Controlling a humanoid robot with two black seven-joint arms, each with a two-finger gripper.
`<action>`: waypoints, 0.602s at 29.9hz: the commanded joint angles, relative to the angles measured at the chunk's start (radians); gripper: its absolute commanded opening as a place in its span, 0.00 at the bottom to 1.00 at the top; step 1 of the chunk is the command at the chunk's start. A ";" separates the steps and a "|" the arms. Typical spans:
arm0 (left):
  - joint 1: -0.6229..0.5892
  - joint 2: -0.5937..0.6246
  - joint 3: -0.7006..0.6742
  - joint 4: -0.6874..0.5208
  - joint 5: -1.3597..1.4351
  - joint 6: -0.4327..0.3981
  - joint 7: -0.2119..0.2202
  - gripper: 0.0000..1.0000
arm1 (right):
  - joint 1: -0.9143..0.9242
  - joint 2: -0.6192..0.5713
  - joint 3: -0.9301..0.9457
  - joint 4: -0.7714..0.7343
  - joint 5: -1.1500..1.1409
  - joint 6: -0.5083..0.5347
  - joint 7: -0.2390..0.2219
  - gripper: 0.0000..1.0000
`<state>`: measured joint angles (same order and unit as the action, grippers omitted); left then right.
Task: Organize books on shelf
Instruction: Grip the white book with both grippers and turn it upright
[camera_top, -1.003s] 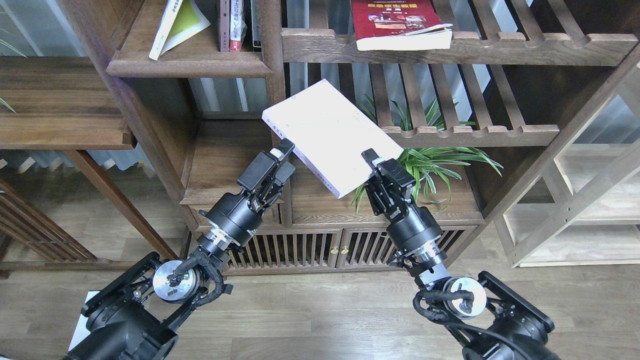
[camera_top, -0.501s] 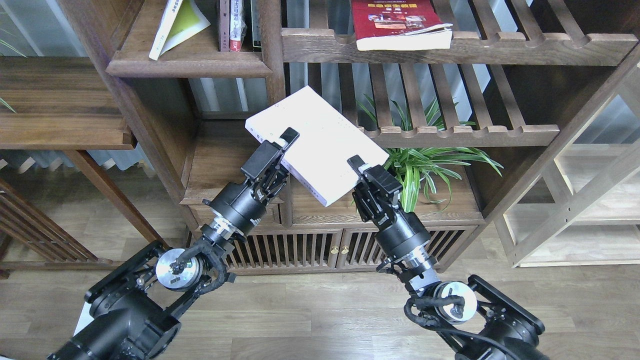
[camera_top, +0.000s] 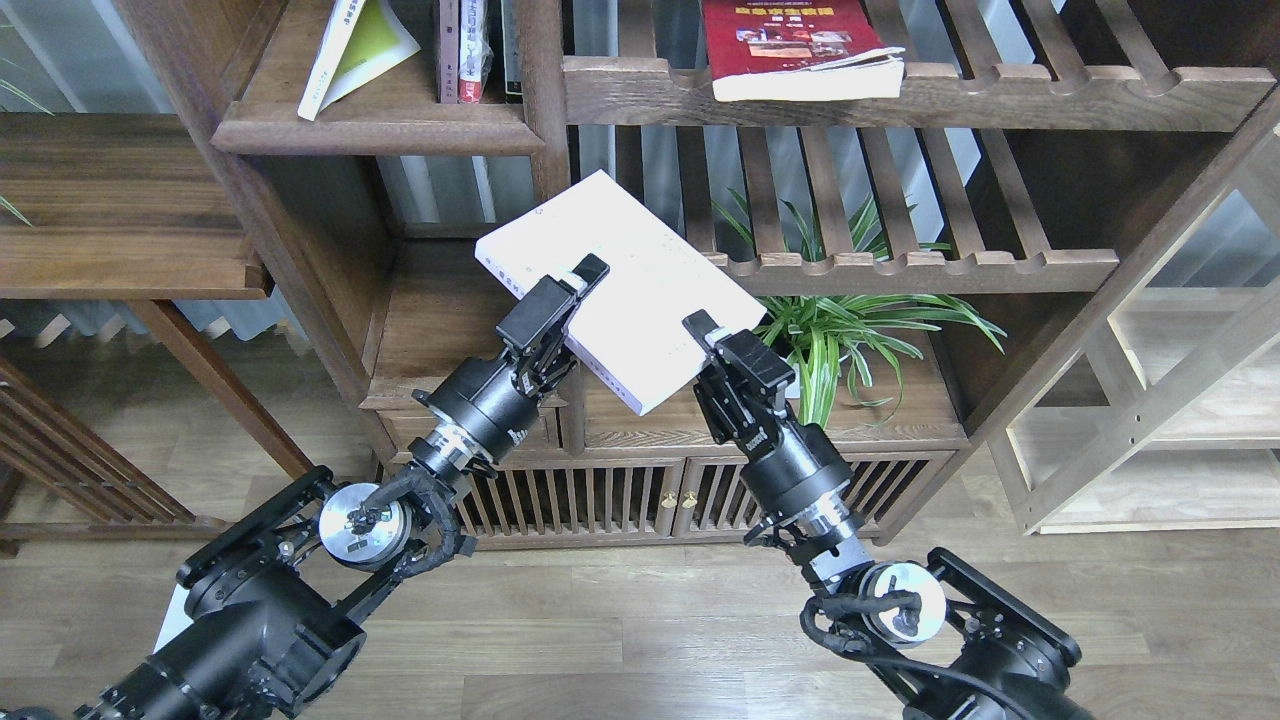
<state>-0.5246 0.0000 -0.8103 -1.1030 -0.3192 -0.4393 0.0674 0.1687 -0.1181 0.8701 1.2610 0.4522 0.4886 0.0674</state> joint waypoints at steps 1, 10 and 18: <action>-0.009 0.000 0.003 0.000 -0.001 -0.002 0.000 0.77 | 0.003 0.000 0.000 0.000 -0.001 0.000 0.000 0.04; -0.015 0.000 0.008 -0.003 -0.011 -0.010 0.002 0.53 | 0.015 0.000 -0.006 0.000 -0.001 0.000 0.000 0.04; -0.014 0.000 0.016 -0.011 -0.011 -0.021 0.002 0.34 | 0.017 0.000 -0.006 0.000 -0.001 0.000 0.000 0.04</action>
<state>-0.5398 0.0001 -0.7958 -1.1075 -0.3300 -0.4535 0.0681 0.1848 -0.1181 0.8638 1.2609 0.4509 0.4887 0.0676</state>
